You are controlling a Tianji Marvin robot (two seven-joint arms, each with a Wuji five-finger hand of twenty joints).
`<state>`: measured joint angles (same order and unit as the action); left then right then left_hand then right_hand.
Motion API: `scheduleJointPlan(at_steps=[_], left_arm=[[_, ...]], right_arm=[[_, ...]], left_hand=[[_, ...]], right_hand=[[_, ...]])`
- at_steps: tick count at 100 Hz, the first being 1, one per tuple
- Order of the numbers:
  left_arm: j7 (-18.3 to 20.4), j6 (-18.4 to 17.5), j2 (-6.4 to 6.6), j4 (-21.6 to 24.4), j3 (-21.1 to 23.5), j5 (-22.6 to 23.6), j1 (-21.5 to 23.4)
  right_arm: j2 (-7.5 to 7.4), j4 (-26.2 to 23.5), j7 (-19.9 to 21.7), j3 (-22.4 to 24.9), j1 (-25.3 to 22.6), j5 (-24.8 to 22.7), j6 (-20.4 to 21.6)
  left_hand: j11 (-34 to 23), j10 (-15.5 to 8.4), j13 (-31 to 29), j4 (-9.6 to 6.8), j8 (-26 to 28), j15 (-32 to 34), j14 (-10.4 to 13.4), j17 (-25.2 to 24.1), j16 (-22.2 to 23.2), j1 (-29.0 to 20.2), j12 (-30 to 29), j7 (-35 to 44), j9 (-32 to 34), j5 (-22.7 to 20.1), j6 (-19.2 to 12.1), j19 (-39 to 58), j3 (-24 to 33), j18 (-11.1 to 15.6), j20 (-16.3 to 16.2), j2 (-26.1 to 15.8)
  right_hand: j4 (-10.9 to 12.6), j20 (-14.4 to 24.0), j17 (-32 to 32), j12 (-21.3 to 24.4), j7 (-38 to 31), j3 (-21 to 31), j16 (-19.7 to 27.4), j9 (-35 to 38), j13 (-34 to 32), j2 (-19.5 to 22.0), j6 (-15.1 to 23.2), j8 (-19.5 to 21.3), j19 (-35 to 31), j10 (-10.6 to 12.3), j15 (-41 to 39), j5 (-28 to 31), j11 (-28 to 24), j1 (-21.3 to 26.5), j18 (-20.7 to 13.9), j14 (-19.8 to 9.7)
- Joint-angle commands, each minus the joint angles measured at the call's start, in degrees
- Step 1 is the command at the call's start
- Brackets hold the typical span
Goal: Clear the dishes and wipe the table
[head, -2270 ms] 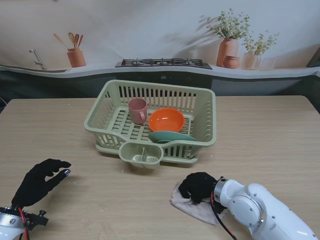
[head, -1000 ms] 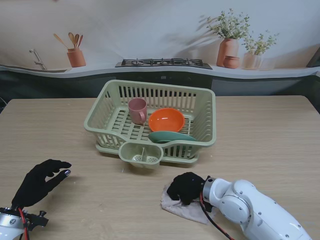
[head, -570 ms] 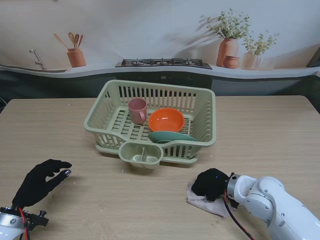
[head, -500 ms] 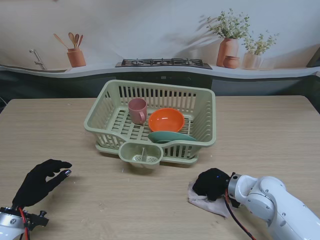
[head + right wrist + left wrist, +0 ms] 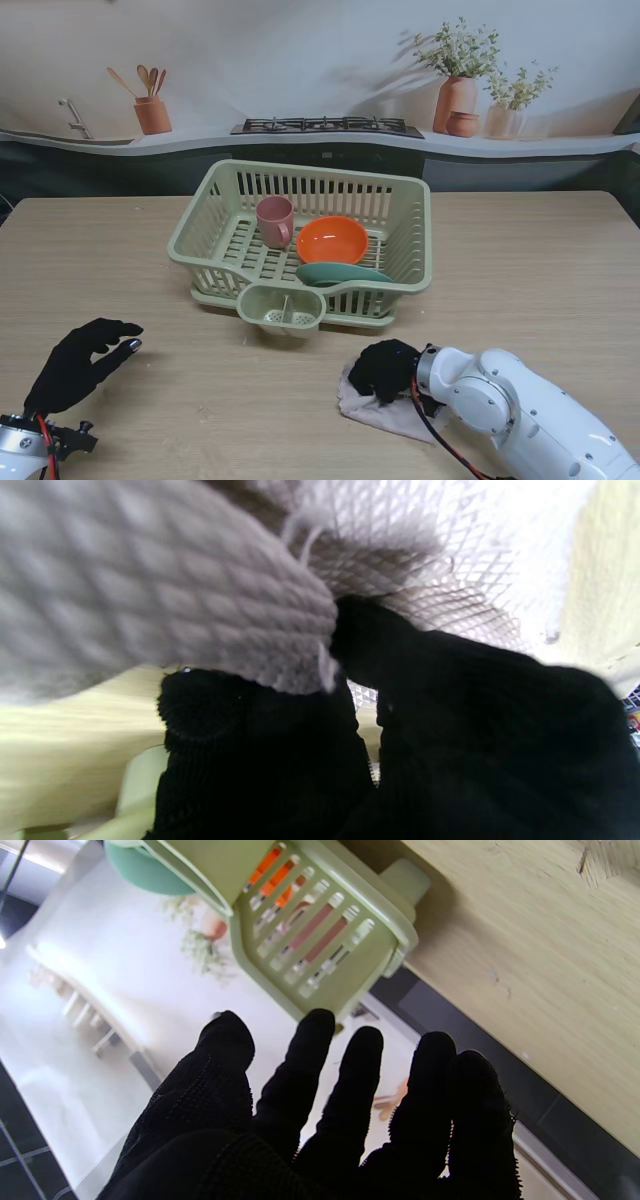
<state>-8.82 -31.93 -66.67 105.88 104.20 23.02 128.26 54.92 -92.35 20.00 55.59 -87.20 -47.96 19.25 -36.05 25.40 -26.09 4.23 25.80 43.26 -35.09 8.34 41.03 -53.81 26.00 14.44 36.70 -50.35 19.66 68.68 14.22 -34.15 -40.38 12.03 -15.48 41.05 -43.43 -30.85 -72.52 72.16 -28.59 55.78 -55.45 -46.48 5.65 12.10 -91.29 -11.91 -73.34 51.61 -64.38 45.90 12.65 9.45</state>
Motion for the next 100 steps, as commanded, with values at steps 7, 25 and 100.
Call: scheduleJointPlan(at_steps=[7, 25, 100], left_arm=[[0.5, -0.2, -0.17, 0.3, 0.0, -0.2, 0.3], [0.9, 0.1, -0.1, 0.4, 0.0, -0.4, 0.3], [2.2, 1.3, 0.24, 0.3, -0.4, -0.8, -0.5]], right_arm=[[1.63, 1.2, 0.9, -4.5, 0.9, 1.7, -2.4], [2.44, 0.3, -1.2, -7.4, 2.6, 4.8, -5.0], [3.42, -9.0, 0.2, 3.2, -6.8, 18.5, -6.6]], left_hand=[[0.5, 0.6, -0.6, -1.55, 0.5, -0.2, -0.8, -0.7, 0.2, 0.1, -1.1, -0.6, 0.1, -2.2, -0.9, 1.0, -1.9, 0.3, -0.2, -3.0], [0.5, 0.5, -0.5, -1.56, 0.5, -0.2, -0.8, -0.7, 0.2, 0.0, -1.1, -0.6, 0.1, -2.2, -1.0, 1.0, -2.0, 0.3, -0.1, -3.1], [0.5, 0.5, -0.6, -1.6, 0.5, -0.1, -0.8, -0.7, 0.3, -0.1, -1.1, -0.6, 0.2, -2.2, -1.0, 1.0, -2.3, 0.3, -0.1, -3.2]], right_hand=[[0.9, -0.7, -0.5, 5.0, 6.9, -2.6, -0.4, -1.6, -0.4, 4.3, -7.0, -4.6, -2.2, -1.6, -0.8, 0.7, 8.0, 1.8, -3.1, -1.9], [0.9, -1.6, 0.3, 6.2, 8.5, -3.7, 0.8, -1.8, 0.2, 5.0, -7.6, -5.9, -0.3, -0.8, 1.9, 0.1, 9.7, 1.6, -2.9, -1.9], [7.2, -15.4, 28.2, 13.7, 41.2, -12.7, 10.5, -25.3, 25.8, 14.6, -9.6, 0.4, 26.7, 3.4, 46.9, -19.9, 33.2, -24.7, -4.3, -3.3]])
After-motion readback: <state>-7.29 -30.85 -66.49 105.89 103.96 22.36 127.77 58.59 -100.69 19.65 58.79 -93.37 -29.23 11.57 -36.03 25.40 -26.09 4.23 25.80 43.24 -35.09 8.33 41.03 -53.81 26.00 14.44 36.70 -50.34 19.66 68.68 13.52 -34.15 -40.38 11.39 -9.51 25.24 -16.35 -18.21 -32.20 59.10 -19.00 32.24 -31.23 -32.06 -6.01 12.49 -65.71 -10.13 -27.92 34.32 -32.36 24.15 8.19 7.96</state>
